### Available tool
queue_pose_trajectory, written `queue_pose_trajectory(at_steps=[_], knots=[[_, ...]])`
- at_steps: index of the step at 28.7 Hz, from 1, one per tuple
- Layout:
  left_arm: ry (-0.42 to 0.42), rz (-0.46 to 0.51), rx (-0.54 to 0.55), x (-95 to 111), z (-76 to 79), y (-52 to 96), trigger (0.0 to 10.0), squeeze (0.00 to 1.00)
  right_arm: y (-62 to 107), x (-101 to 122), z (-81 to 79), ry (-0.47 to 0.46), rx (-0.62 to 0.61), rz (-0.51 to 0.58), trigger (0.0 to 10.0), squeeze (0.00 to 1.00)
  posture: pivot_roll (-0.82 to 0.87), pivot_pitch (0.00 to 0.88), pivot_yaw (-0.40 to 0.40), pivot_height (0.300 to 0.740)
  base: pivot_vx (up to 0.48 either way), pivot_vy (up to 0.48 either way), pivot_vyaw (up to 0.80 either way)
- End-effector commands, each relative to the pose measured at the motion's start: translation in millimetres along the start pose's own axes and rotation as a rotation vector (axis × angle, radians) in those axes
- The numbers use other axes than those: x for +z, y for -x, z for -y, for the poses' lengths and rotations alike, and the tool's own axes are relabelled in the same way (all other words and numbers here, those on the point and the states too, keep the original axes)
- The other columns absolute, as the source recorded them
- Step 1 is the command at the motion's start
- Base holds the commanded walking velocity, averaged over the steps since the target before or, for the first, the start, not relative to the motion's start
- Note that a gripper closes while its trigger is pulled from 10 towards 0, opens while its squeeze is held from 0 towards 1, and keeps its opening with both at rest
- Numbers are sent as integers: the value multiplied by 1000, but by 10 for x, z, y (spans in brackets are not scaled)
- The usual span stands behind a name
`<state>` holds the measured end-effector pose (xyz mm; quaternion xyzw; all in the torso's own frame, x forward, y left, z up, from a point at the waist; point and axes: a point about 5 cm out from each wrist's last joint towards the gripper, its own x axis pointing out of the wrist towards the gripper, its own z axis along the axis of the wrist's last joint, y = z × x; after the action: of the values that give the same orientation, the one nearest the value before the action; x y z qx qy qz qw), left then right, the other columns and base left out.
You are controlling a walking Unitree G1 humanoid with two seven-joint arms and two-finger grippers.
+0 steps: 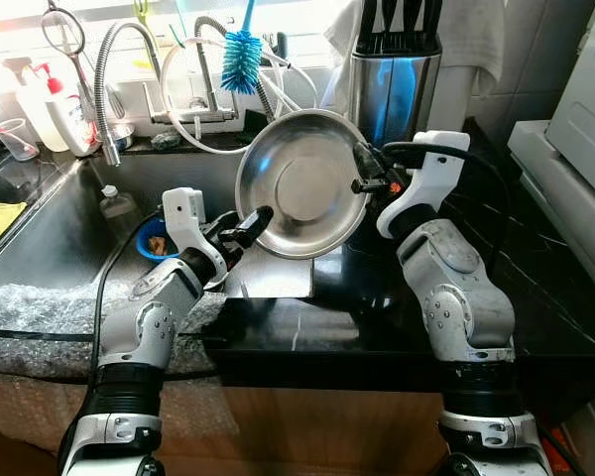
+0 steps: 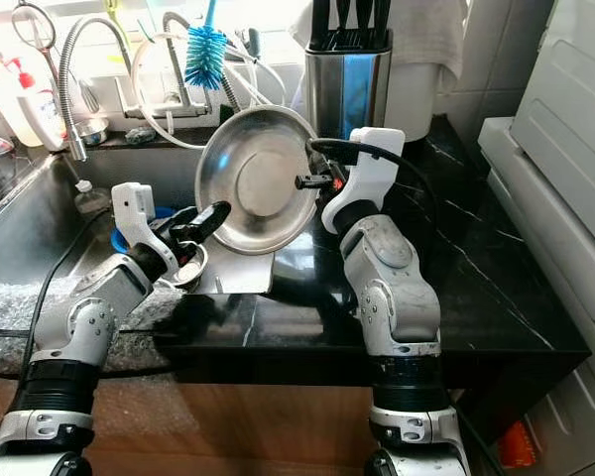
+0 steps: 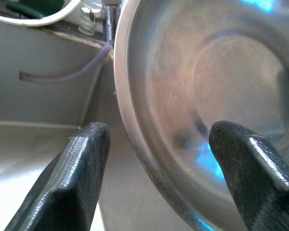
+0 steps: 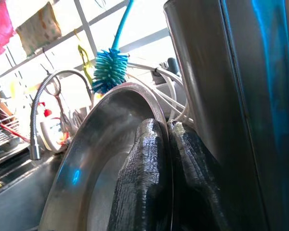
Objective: Kitchen organization
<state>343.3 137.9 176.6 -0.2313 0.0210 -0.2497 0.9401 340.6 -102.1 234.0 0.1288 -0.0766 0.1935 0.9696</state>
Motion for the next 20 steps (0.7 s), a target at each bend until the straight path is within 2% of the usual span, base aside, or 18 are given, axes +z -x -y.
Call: queue_pose_trajectory(at_steps=[1,6,7,8,14,20], knots=[[-15,-16,16,-17,-10,18,10000,0,-1,88,-92,-4,45,49,10000,0,-72,0,95,740,0,0,0],[7,-6,29,-8,-20,7,9765,0,5,86,-79,-6,41,50,10000,0,-73,0,93,740,0,0,0],[42,14,55,15,-56,7,6078,0,10,83,-68,-8,34,51,10000,0,-74,0,94,740,0,0,0],[93,48,93,60,-119,14,0,0,15,76,-51,-8,25,50,10000,0,-74,0,94,740,0,0,0],[154,106,114,161,-174,44,0,0,29,65,-25,-13,12,51,10000,0,-68,0,92,740,0,0,0],[157,86,95,134,-136,30,0,0,20,59,-35,-16,17,52,10000,0,-68,0,93,740,0,0,0]])
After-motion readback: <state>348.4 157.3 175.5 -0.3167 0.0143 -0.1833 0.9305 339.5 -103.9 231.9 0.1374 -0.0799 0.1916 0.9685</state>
